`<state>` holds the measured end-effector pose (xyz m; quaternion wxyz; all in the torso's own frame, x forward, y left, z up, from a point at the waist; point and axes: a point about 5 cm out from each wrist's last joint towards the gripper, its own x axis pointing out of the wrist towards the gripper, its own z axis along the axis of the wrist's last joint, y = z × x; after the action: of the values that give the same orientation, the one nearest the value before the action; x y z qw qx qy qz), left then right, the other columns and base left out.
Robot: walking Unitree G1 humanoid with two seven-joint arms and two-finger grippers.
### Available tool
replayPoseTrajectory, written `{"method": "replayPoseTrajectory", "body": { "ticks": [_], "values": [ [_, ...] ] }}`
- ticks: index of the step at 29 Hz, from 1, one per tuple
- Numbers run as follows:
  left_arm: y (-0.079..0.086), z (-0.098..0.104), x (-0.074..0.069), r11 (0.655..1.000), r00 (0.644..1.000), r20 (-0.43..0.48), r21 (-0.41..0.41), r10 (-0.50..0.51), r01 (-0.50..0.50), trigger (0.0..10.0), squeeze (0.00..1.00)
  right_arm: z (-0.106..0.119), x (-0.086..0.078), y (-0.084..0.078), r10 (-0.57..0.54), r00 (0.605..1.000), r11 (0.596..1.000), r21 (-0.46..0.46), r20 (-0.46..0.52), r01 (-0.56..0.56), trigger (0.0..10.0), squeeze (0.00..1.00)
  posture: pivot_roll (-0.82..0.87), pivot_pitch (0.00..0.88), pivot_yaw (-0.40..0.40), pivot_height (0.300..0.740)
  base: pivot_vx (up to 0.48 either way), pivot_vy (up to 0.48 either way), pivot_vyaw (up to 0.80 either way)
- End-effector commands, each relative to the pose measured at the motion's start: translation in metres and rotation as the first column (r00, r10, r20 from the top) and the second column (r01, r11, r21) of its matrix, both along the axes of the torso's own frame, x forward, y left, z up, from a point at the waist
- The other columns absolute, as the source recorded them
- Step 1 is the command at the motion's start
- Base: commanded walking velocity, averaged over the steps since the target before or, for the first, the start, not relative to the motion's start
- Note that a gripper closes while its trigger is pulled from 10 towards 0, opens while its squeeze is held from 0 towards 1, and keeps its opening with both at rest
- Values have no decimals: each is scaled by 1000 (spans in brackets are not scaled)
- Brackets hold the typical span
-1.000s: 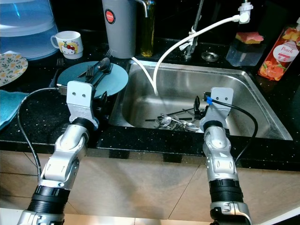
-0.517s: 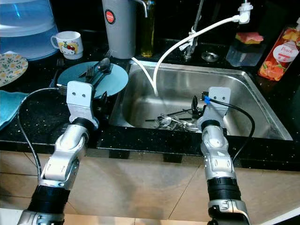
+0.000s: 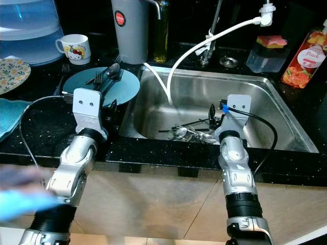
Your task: Kitchen organization
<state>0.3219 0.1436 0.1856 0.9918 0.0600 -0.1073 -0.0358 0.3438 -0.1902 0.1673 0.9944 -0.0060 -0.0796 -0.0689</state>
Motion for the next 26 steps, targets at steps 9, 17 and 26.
{"method": "replayPoseTrajectory", "body": {
  "ticks": [9,17,26],
  "values": [
    [-1,-10,0,1000,999,-45,2,3,-3,10000,0,0,0,-3,-8,1000,1000,0,-1,8,10000,0,223,0,-68,740,0,0,0],
    [0,-9,0,1000,999,-43,1,7,-7,10000,0,0,1,-2,-9,1000,1000,5,-2,9,10000,0,226,0,-63,740,0,0,0],
    [1,-7,1,1000,999,-39,5,5,-4,10000,0,2,2,0,-8,1000,1000,11,8,8,10000,0,234,0,-60,740,0,0,0]
  ]
}}
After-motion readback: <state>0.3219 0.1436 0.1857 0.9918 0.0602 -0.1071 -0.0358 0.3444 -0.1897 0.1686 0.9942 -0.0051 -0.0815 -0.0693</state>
